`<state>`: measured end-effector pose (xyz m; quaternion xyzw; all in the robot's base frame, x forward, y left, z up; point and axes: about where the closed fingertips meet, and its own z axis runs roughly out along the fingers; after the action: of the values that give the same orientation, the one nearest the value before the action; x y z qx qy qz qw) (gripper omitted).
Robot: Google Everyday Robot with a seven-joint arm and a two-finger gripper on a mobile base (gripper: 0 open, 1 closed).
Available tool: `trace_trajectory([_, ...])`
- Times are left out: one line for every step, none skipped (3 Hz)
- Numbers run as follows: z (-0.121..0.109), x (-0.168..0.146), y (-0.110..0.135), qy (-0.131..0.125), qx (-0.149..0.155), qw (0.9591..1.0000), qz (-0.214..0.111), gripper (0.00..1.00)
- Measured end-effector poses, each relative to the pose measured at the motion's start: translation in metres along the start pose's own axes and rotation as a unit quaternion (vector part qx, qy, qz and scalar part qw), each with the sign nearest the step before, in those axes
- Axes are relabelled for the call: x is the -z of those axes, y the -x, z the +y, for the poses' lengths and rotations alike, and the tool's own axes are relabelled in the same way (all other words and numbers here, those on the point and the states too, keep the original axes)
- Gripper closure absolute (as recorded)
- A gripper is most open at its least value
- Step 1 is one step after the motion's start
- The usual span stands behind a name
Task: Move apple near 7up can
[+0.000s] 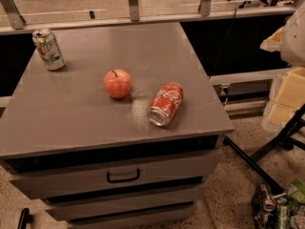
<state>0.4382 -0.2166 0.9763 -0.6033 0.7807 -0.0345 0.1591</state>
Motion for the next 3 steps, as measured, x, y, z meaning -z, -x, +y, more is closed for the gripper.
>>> trace_trajectory([0.0, 0.0, 0.0, 0.0, 0.0, 1.0, 0.0, 0.0])
trace_trajectory([-0.009, -0.018, 0.024, 0.017, 0.013, 0.9996, -0.02, 0.0])
trace_trajectory([-0.019, -0.055, 0.074, 0.051, 0.049, 0.9958, -0.058, 0.0])
